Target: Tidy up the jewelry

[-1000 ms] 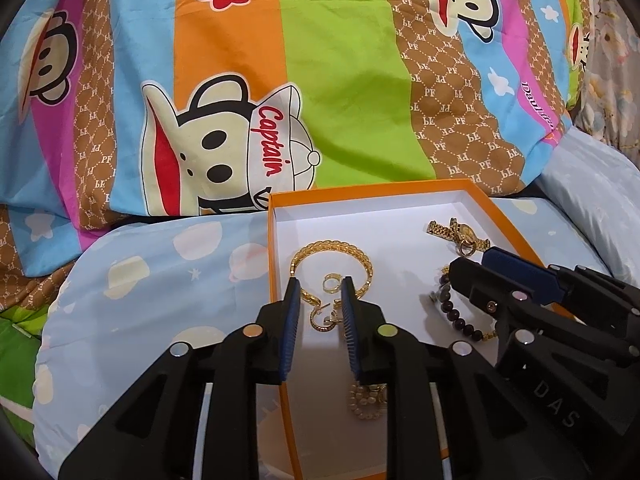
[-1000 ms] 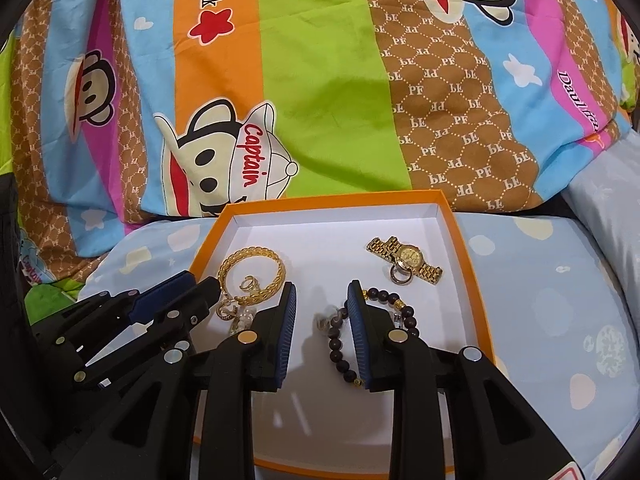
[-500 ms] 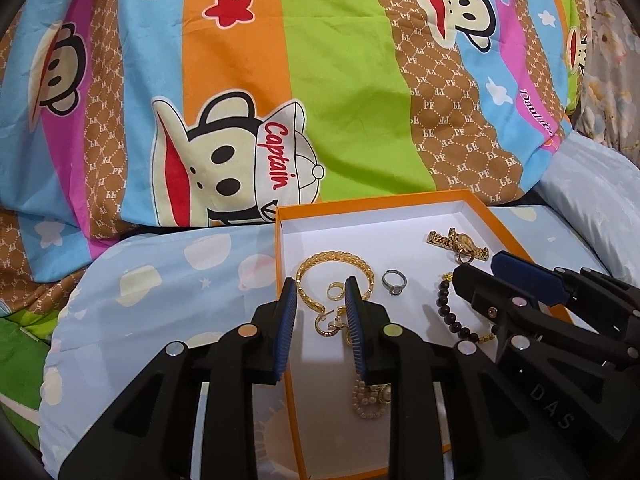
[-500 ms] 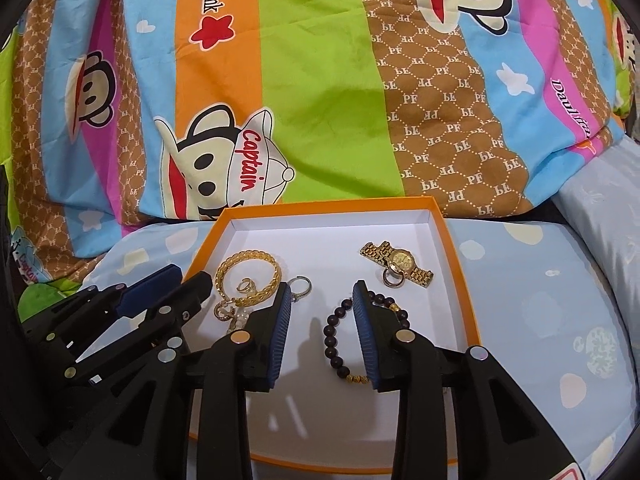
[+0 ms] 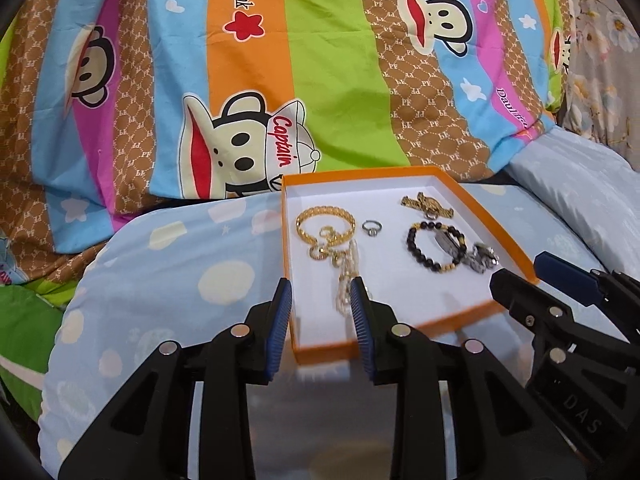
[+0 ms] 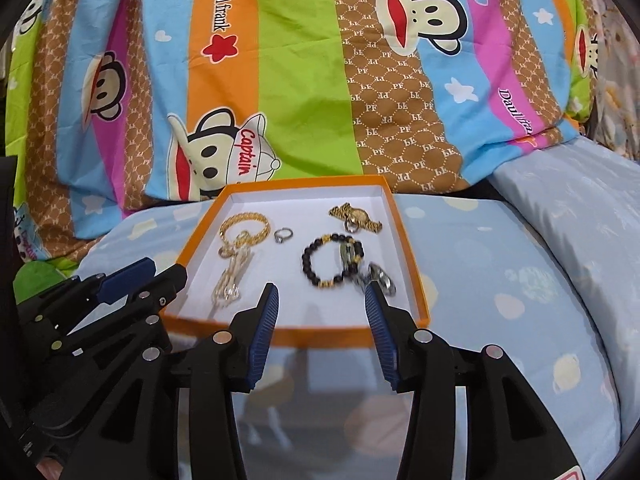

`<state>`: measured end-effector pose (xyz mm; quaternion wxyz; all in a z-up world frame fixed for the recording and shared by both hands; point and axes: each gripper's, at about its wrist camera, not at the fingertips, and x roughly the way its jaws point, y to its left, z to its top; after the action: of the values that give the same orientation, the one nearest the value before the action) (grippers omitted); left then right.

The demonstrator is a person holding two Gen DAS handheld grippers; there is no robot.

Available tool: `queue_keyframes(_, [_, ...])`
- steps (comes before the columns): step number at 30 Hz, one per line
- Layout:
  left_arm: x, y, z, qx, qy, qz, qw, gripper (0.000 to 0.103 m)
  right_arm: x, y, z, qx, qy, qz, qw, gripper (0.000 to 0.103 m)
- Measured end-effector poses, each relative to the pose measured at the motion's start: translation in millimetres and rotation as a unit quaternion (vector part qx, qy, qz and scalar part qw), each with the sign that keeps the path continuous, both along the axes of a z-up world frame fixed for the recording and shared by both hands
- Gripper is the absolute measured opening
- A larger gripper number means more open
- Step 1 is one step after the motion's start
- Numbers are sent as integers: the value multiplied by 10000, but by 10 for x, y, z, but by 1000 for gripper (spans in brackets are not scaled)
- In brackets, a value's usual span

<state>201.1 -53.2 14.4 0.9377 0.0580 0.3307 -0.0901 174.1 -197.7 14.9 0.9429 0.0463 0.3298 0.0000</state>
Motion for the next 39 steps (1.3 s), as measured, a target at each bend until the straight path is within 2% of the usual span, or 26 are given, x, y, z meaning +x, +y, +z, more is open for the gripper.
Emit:
queue_keyframes(5, [-255, -16, -50, 174, -36, -9, 9998, 31, -245, 56, -42, -101, -21, -45, 9999, 50])
queue_keyframes(10, [-483, 19, -91, 167, 24, -42, 9998, 35, -417, 63, -95, -198, -2, -112, 9997, 50])
queue_keyframes(13, [-597, 42, -86, 129, -4, -16, 9999, 45, -509, 52, -108, -189, -18, -162, 9997, 54])
queue_keyframes(16, [-677, 56, -81, 97, -18, -23, 9999, 46, -561, 36, -120, -136, -4, -181, 9997, 56])
queue_keyframes(27, [-635, 59, -100, 116, 48, 76, 9999, 46, -546, 73, -123, -263, -15, -194, 9995, 57])
queue_keyframes(34, [-604, 78, -113, 128, 97, 199, 9997, 50, -530, 47, -133, -267, 37, -329, 9991, 66])
queue_keyframes(39, [-592, 77, -123, 162, 125, 236, 9995, 52, -531, 38, -133, -288, 52, -382, 9988, 67])
